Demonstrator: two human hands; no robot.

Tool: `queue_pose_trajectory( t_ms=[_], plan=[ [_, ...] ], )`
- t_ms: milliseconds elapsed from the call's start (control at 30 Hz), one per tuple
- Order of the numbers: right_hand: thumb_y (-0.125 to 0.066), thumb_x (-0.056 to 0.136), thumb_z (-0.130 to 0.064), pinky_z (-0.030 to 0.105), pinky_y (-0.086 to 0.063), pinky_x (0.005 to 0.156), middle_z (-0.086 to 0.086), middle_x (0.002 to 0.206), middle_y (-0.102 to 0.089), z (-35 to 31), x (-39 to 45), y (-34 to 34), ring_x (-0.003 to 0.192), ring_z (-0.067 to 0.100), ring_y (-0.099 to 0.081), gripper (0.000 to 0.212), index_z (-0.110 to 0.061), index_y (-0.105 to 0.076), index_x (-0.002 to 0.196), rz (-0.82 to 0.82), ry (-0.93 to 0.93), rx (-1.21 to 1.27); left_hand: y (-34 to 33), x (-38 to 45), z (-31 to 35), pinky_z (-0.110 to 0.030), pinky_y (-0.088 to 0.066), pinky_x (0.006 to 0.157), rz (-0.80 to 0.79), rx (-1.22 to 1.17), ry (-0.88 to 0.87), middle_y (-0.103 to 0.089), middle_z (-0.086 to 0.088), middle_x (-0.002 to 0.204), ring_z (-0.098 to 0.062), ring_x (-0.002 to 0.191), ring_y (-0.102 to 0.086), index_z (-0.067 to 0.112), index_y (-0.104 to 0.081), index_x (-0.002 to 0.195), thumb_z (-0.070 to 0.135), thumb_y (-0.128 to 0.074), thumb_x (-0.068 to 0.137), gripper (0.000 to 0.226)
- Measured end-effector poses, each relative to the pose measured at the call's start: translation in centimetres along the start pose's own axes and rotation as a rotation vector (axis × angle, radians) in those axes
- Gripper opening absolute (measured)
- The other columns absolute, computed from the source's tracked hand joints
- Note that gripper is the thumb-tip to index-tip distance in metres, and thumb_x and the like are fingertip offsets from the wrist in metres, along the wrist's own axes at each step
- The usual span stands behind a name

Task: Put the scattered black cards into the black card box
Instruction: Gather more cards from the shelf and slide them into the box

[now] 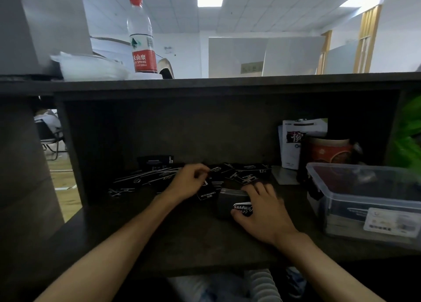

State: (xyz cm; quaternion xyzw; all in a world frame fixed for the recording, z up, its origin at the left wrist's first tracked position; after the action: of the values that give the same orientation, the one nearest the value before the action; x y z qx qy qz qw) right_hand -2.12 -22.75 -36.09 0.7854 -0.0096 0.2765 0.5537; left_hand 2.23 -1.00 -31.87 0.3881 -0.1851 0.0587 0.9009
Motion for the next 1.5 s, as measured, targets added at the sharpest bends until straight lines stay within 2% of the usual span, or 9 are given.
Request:
queue_pose_trajectory(
  t_ms=[167,433,600,733,867,1033,1233,1333,1500],
  plan=[
    [-0.038,0.08,-0.076,0.045,-0.04,0.097,-0.01,0.126,-0.039,-1.2,0.2,-1.3,0.12,0.013,-0.032,0.064,-0.039,-0.036,0.132,0.017,0.037,0.008,-0.1,2.5,-5.3,-0.038,-0.034,0.114,-0.144,0.234,0.185,-0.04,-0.006,0.152,-0.024,0.138,-0.04,0.017,-0.035,0.15,0.042,-0.072,0.085,0.079],
    [-0.04,0.083,-0.076,0.043,-0.04,0.1,-0.014,0.125,-0.041,-1.6,-0.1,-0.7,0.12,0.009,-0.032,0.061,-0.04,-0.039,0.132,0.056,0.126,0.03,-0.6,3.9,-6.1,-0.033,-0.035,0.112,-0.166,0.314,0.156,-0.044,-0.007,0.148,-0.024,0.136,-0.042,0.018,-0.04,0.146,0.049,-0.076,0.077,0.084],
    [-0.04,0.083,-0.075,0.042,-0.04,0.099,-0.014,0.125,-0.042,-1.6,-0.2,-0.5,0.119,0.009,-0.033,0.061,-0.039,-0.039,0.132,0.056,0.118,0.032,0.0,4.1,-5.1,-0.038,-0.03,0.114,0.009,0.422,0.126,-0.038,-0.007,0.141,-0.027,0.134,-0.034,0.022,-0.042,0.143,0.051,-0.083,0.066,0.092],
    [-0.04,0.083,-0.076,0.041,-0.04,0.1,-0.013,0.126,-0.042,-1.7,-0.3,-0.4,0.12,0.009,-0.033,0.062,-0.039,-0.039,0.133,0.054,0.11,0.033,0.3,3.7,-4.8,-0.03,-0.039,0.105,0.17,0.297,0.067,-0.05,-0.008,0.127,-0.025,0.121,-0.048,0.016,-0.06,0.127,0.029,-0.082,0.075,0.058],
    [-0.041,0.083,-0.076,0.041,-0.04,0.1,-0.014,0.126,-0.043,-1.7,-0.3,-0.3,0.12,0.009,-0.034,0.061,-0.039,-0.04,0.132,0.051,0.106,0.034,1.5,2.8,-4.4,-0.01,-0.043,0.071,0.287,-0.135,0.09,-0.069,-0.004,0.102,-0.015,0.094,-0.065,0.017,-0.064,0.099,0.01,-0.069,0.088,0.015],
    [-0.04,0.083,-0.077,0.041,-0.039,0.102,-0.014,0.128,-0.043,-1.7,-0.3,-0.3,0.122,0.009,-0.034,0.063,-0.039,-0.039,0.133,0.043,0.094,0.028,1.9,1.6,-5.0,-0.021,-0.045,0.068,0.249,-0.126,0.209,-0.068,0.003,0.083,-0.019,0.09,-0.066,0.023,-0.066,0.084,0.018,-0.064,0.093,0.01],
    [-0.043,0.083,-0.074,0.04,-0.039,0.101,-0.013,0.127,-0.045,-1.8,-0.3,-0.1,0.122,0.01,-0.035,0.061,-0.039,-0.041,0.132,0.044,0.088,0.03,2.6,0.1,-5.3,-0.03,-0.048,0.082,0.348,0.046,0.349,-0.068,-0.004,0.107,-0.021,0.101,-0.064,0.019,-0.069,0.109,0.025,-0.062,0.094,0.018],
    [-0.045,0.083,-0.074,0.044,-0.037,0.106,-0.011,0.141,-0.037,-1.8,-0.3,-0.2,0.13,0.012,-0.031,0.063,-0.038,-0.04,0.134,0.03,0.089,0.043,2.4,-0.5,-3.3,-0.019,-0.052,0.075,0.189,-0.308,0.177,-0.071,0.002,0.095,-0.009,0.089,-0.068,0.022,-0.068,0.094,0.008,-0.059,0.094,0.017],
    [-0.05,0.083,-0.071,0.052,-0.024,0.117,-0.012,0.161,-0.013,-1.9,-0.3,-0.3,0.147,0.013,-0.009,0.065,-0.036,-0.041,0.137,0.044,0.094,0.067,-0.5,-3.9,-0.9,-0.023,-0.053,0.087,-0.19,-0.3,-0.059,-0.073,-0.001,0.101,-0.011,0.097,-0.069,0.021,-0.065,0.107,-0.007,-0.048,0.094,0.036]
  ],
)
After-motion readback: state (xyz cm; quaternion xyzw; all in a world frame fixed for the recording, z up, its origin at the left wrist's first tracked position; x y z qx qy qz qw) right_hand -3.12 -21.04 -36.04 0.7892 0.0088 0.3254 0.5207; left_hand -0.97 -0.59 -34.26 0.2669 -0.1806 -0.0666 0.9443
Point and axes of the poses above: each hand's wrist, its own x-axis towards the middle knuckle, its own y-axis out of the back of the hand, z = x × y, the point moved 4 cm from there along x, towards the middle knuckle
